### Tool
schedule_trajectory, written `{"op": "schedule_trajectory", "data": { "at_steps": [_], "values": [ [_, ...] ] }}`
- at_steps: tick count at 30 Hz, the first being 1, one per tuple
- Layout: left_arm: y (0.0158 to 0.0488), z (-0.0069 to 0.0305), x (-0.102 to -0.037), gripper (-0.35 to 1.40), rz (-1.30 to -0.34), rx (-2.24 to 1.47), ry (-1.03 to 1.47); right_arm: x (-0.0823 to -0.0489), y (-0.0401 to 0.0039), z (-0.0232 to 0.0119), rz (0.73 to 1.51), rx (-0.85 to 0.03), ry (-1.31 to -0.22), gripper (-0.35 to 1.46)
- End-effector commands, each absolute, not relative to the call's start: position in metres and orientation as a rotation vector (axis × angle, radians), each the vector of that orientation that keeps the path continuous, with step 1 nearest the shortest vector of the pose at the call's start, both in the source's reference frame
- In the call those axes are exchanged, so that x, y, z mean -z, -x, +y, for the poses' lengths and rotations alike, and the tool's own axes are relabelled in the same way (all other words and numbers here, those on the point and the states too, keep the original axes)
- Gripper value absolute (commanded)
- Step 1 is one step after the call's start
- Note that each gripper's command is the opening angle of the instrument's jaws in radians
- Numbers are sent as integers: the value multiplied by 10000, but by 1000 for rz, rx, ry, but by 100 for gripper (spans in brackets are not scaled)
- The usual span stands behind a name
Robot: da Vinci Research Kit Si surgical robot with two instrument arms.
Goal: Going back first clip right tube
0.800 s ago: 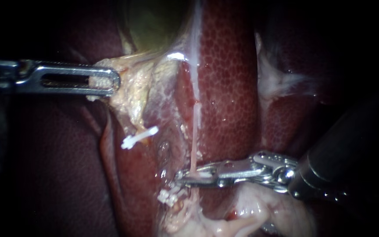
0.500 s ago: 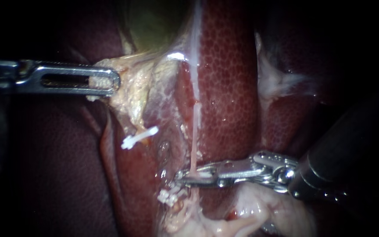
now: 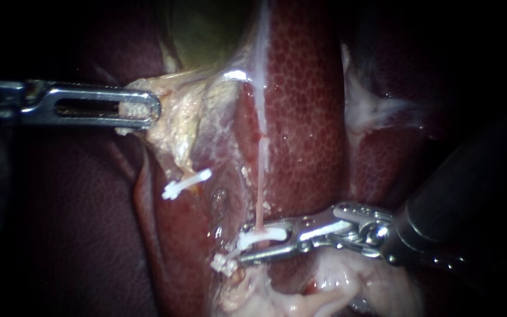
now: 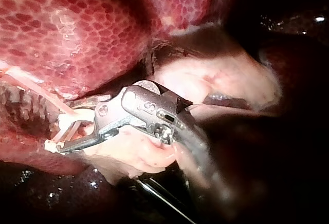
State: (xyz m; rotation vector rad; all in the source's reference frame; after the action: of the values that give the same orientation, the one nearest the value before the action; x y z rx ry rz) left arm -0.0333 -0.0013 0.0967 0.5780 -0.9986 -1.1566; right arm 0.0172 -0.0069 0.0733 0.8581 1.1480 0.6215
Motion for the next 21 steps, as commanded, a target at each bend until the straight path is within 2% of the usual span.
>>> {"op": "schedule_trajectory", "data": {
  "at_steps": [1, 5, 13, 21],
  "values": [
    [333, -13, -967, -35, -999, 1156, -578, -731, -170, -64, 1161, -611, -818, 58],
    [333, -13, -967, -35, -999, 1157, -578, -726, -163, -55, 1189, -575, -748, 60],
    [333, -13, -967, -35, -999, 1157, -577, -721, -135, -38, 1216, -515, -706, 60],
    [333, -13, -967, -35, -999, 1157, -577, -689, -104, -13, 1250, -444, -657, 60]
  ]
}}
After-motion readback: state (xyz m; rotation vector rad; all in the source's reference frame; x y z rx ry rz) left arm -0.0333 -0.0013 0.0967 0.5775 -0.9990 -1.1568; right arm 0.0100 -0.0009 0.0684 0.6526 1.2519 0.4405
